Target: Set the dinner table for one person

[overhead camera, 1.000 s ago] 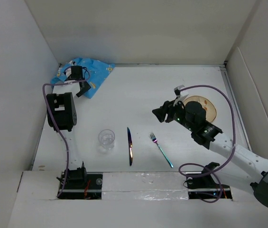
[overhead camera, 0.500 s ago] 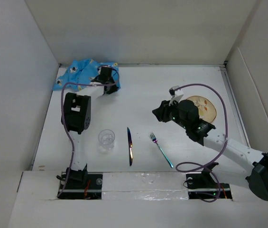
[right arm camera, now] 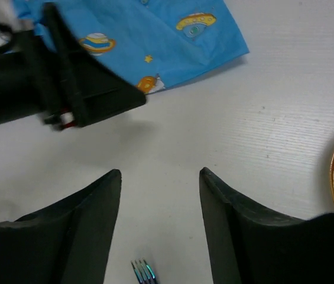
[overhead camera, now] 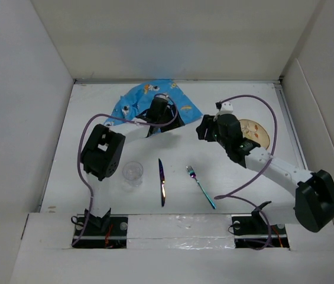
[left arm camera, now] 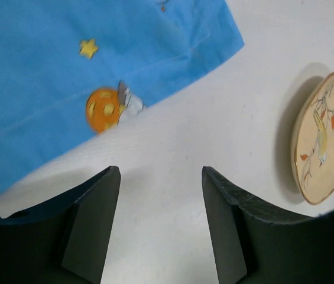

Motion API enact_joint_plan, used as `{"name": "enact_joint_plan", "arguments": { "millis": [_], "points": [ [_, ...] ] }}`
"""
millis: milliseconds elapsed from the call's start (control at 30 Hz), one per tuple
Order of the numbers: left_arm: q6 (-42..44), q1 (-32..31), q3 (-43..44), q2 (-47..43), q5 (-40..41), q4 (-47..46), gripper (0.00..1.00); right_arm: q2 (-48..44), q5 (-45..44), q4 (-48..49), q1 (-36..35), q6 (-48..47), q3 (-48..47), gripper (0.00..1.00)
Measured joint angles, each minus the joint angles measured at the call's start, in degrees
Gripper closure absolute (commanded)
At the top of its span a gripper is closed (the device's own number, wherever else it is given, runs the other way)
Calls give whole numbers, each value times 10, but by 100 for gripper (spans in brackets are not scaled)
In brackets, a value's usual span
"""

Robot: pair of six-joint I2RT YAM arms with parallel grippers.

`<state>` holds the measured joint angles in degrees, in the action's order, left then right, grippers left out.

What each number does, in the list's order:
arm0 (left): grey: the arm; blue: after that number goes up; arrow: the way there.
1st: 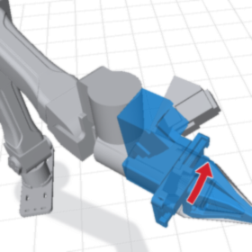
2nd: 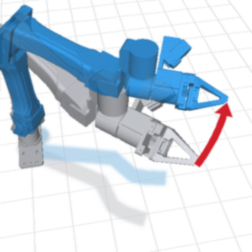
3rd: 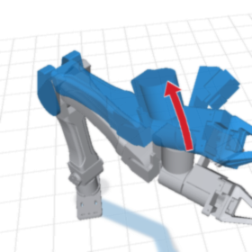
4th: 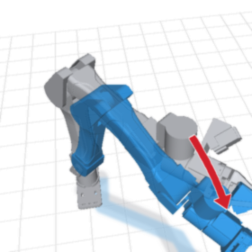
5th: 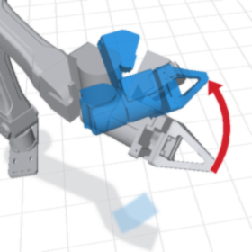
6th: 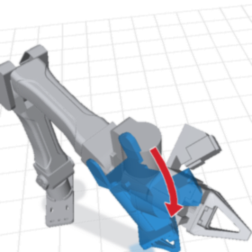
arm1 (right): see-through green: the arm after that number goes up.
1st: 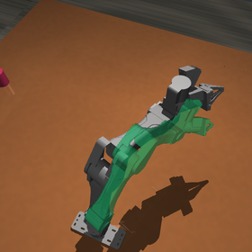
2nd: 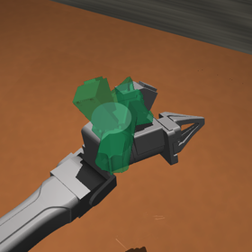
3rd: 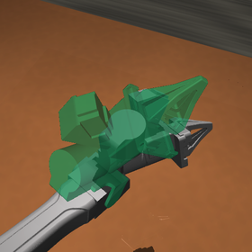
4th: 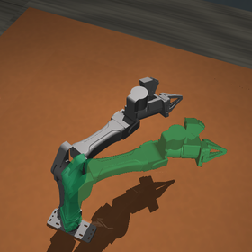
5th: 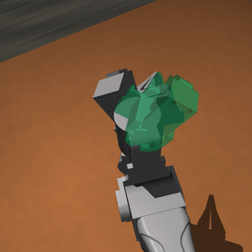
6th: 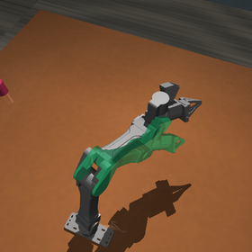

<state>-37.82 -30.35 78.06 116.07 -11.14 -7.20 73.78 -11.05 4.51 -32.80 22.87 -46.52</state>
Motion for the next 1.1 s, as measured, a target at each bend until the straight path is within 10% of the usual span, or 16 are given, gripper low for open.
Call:
{"name": "enact_joint_plan", "arguments": {
  "millis": [100,233,467,1100],
  "points": [
    [-11,9,-101,-99,34,-26,48,60,-3,1,23,8,-25,87],
    [-30,85,-243,-270,105,-80,48,153,9,-2,62,17,-71,100],
    [-45,254,-305,-330,155,-127,42,309,46,-31,112,20,-207,42],
    [-33,285,-162,-106,24,-148,40,442,119,-77,133,41,-318,40]
  ]
}}
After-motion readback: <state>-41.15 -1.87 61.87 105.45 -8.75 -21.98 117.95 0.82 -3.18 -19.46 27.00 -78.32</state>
